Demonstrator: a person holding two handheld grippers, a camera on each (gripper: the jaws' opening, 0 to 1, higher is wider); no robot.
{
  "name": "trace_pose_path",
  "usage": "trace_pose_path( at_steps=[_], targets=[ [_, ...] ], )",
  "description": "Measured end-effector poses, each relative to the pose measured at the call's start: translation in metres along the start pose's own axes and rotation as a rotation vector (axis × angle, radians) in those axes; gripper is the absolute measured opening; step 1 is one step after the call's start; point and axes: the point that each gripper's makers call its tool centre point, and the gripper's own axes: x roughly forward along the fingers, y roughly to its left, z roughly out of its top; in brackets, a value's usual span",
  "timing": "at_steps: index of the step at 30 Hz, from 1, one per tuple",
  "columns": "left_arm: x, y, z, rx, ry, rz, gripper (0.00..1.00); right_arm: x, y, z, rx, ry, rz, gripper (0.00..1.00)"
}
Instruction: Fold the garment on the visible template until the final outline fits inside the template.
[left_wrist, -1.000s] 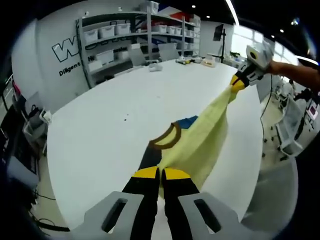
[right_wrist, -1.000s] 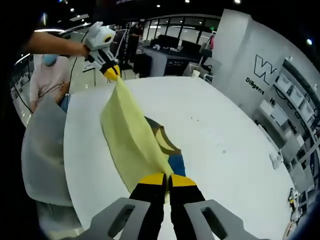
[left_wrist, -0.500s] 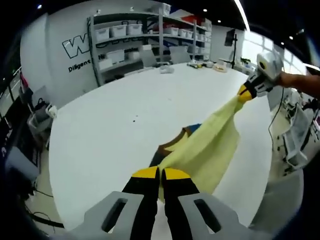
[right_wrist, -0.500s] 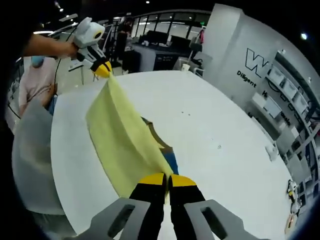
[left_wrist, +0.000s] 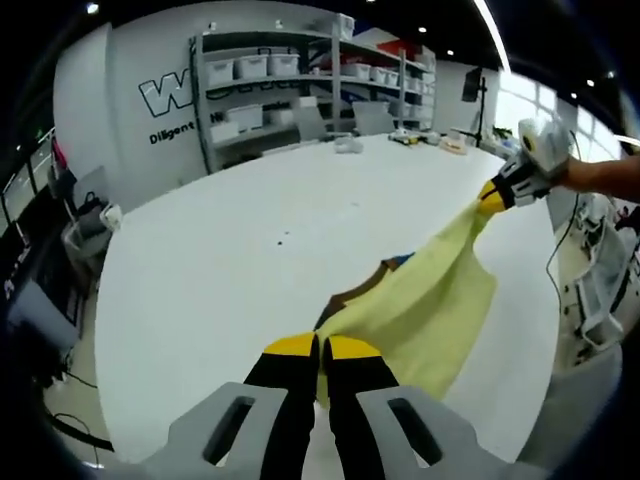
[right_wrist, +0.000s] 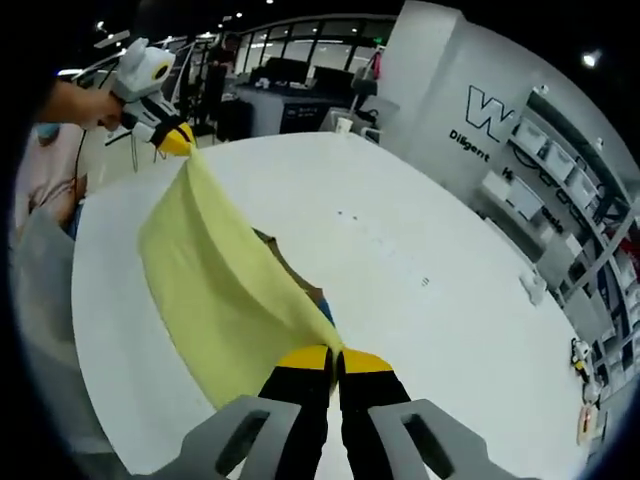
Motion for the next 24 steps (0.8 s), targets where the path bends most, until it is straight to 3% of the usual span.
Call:
trace_pose_path(
  at_steps=[2,8,19,24],
  targets=[
    [0.003,0.001,-0.001,-0.047,-0.005,-0.002,0.0,0.002,-0.001,-0.001,0.016,-0.004,0.001,0.0],
    [0.012,0.006,-0.005,-0.052,-0.001,0.006,0.0,0.014,-0.004,-0.007,0.043,-0.002,0.0,0.0],
    [0.029,0.01,-0.007,-0.006,-0.005,0.012,0.01,0.031,-0.009,-0.014,0.061,0.013,-0.009,0.0],
    [0.038,0.016,-0.015,-0.074,0.021,0.03,0.01,0.041,-0.009,-0.016,0.07,0.023,-0.006,0.0]
  ],
)
